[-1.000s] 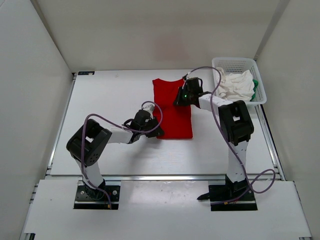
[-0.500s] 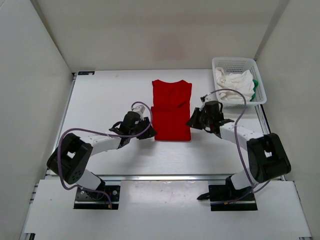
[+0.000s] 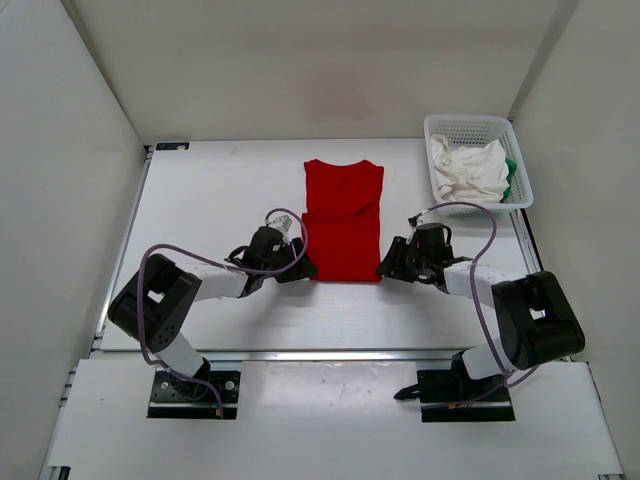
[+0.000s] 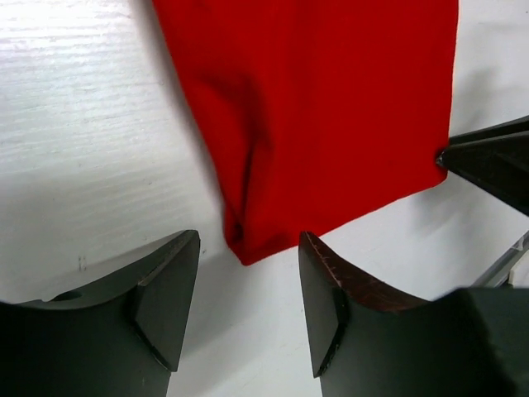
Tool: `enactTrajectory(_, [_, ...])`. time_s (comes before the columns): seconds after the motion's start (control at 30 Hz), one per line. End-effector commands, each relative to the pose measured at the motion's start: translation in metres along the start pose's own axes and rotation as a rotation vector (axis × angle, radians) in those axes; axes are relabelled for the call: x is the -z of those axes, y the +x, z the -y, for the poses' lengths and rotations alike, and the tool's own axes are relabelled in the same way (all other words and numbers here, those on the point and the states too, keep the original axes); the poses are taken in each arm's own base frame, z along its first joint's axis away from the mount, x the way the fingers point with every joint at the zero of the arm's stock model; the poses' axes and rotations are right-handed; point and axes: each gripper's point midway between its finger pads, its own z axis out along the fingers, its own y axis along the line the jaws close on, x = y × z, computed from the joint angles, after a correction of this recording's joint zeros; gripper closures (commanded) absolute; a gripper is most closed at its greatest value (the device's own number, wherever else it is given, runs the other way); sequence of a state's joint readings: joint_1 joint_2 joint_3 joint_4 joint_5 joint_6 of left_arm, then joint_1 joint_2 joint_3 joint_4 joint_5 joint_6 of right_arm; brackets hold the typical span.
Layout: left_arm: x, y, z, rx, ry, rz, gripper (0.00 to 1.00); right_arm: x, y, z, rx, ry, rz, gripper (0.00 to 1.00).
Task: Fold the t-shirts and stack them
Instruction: Grab one side of the 2/3 rectangular tshirt with both arms, then fold the long partially folded tshirt into a neat square
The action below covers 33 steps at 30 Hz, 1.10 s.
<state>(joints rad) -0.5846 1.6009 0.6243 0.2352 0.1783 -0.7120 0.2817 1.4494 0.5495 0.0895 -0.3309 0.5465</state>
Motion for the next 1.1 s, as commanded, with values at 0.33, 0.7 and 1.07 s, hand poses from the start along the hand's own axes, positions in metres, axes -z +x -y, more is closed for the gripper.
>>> enactTrajectory(0.33, [-0.012, 0.015, -0.006, 0.033, -0.017, -0.056, 0.82, -0.009, 0.013, -0.012, -0.018, -0.105, -0.054, 1.00])
enactTrajectory(0.7, [0.047, 0.097, -0.015, -0.095, -0.078, -0.165, 1.00, 0.035, 0.095, -0.019, 0.027, -0.098, -0.146, 1.00])
enactTrajectory(1.07, [0.122, 0.037, 0.038, -0.108, 0.011, -0.017, 1.00, 0.098, 0.035, -0.085, 0.117, -0.187, 0.008, 1.00])
